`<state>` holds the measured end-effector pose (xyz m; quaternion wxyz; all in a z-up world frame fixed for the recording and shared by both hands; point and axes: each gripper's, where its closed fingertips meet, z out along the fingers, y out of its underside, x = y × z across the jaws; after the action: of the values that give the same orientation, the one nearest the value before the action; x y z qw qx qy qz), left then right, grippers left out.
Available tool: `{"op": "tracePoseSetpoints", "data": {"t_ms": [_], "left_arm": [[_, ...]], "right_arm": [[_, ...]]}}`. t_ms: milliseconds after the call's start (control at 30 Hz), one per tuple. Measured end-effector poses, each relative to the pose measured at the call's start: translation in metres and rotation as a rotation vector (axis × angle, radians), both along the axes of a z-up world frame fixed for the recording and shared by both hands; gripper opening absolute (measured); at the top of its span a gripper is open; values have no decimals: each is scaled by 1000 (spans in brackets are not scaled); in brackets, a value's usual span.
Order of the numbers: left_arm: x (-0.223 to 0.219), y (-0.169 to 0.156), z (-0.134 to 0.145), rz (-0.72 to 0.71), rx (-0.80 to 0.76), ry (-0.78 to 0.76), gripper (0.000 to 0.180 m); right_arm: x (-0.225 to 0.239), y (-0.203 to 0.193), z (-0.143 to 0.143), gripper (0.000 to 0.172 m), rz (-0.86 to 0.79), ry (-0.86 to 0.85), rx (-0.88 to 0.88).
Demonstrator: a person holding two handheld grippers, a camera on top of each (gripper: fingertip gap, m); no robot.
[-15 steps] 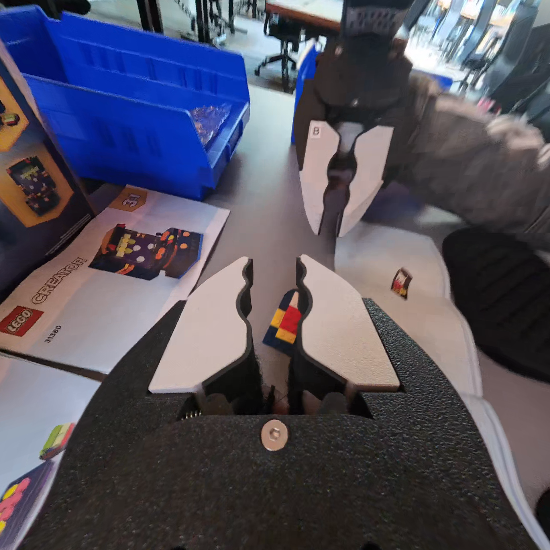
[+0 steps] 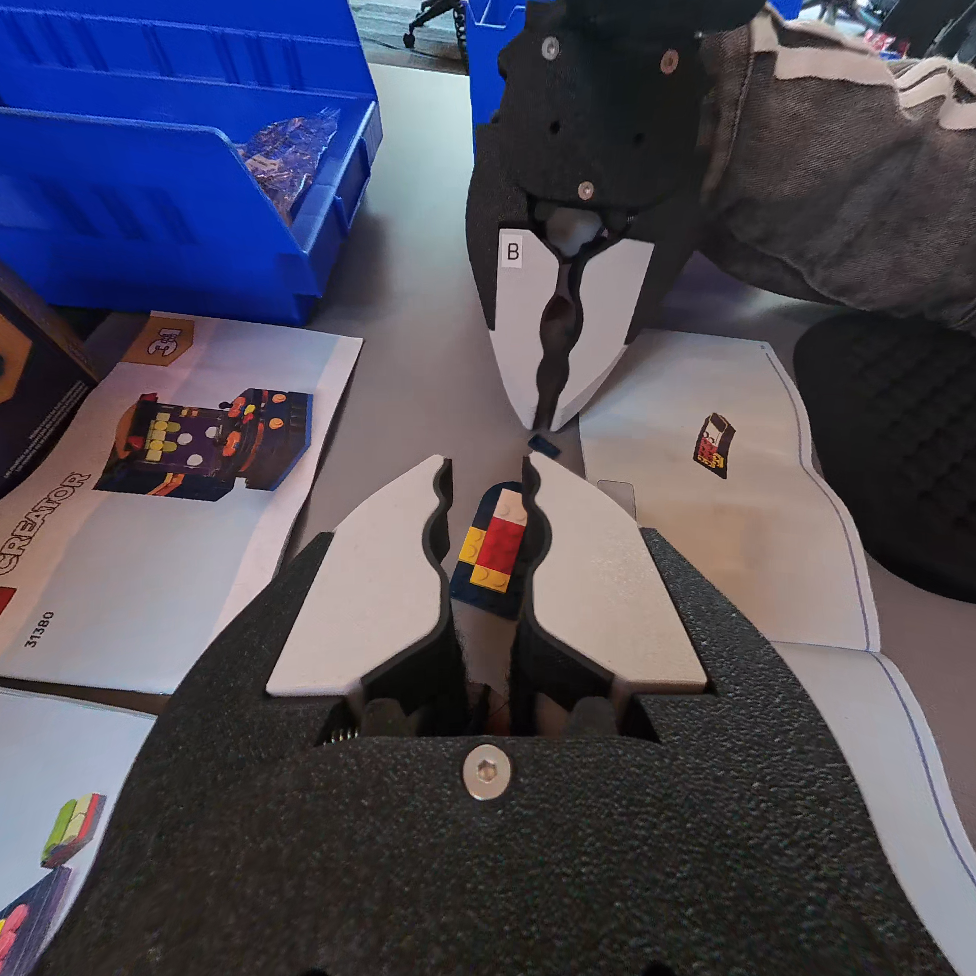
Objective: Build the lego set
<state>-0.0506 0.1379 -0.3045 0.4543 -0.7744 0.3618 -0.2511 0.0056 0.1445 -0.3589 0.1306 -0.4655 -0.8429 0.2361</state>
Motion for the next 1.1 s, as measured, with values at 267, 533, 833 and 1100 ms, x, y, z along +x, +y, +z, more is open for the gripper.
{"op": "tracePoseSetpoints", "data": {"t_ms": [267, 533, 833, 1100], "left_arm": [[2, -2, -3, -18, -4, 11, 25], [4, -1, -3, -13, 2, 9, 24], [-15, 21, 52, 181, -148, -644, 28], [-17, 11, 98, 77, -238, -1007, 29]], "right_arm": [[-9, -5, 7, 19, 47, 86, 30], [-13, -7, 0, 8, 66, 121, -54], [-48, 21, 103, 7, -75, 666, 143], [-56, 10, 160, 7, -44, 808, 537]]}}
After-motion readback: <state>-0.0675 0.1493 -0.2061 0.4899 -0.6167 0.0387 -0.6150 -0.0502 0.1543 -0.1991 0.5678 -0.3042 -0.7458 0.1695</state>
